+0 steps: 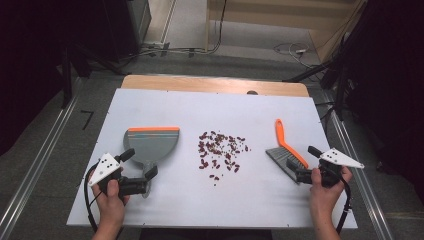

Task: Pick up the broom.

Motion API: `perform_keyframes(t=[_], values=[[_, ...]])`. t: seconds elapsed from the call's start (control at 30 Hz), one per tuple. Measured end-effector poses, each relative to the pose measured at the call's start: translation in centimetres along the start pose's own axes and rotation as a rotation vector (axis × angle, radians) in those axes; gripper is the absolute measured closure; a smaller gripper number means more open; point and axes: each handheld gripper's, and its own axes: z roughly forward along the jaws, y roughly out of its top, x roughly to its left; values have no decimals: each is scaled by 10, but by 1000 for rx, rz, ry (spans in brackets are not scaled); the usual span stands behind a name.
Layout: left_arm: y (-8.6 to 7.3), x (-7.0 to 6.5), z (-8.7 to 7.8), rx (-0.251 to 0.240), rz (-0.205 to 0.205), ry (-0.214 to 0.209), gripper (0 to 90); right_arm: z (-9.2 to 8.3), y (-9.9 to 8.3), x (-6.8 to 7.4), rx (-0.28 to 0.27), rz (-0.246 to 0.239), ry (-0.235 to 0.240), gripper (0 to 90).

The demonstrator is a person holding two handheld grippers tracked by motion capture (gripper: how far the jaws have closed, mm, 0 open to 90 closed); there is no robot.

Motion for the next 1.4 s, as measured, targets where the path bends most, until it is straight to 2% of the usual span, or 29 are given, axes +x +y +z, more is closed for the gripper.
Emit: perform_keyframes(t=[0.2, 0.43, 0.5, 0.63, 0.77, 0.93, 1.0, 1.03, 1.1, 1.17, 1.27, 1.33, 1.4], values=[[-1, 1, 1, 4, 1, 8, 0, 3, 5, 5, 9, -20, 13, 0], [-2, 3, 2, 8, -5, 11, 0, 6, 28, 2, 38, -65, -28, 0], [-1, 3, 3, 9, -4, 12, 0, 9, 36, 2, 71, -63, -49, 0], [-1, 3, 4, 8, -9, 8, 0, 24, 51, -3, 146, -22, 20, 0], [-2, 3, 4, 12, -10, 6, 0, 42, 66, -7, 223, -24, -6, 31], [-2, 3, 5, 12, -13, 2, 0, 64, 75, -18, 307, 32, -86, 352], [-3, 3, 5, 12, -15, -1, 0, 73, 76, -23, 373, 68, -76, 440], [-3, 3, 5, 14, -16, 0, 0, 78, 76, -24, 410, 77, -102, 451], [-3, 4, 5, 17, -16, -3, 0, 85, 75, -25, 475, 58, -142, 512], [-4, 5, 5, 17, -20, -2, 0, 90, 73, -27, 512, 57, -123, 547], [-3, 5, 5, 18, -21, -3, 0, 98, 69, -29, 571, 89, -98, 553], [-3, 5, 5, 19, -21, -8, 0, 103, 66, -28, 603, 94, -114, 567], [-3, 4, 5, 20, -17, -10, 0, 105, 65, -27, 613, 117, -132, 575]])
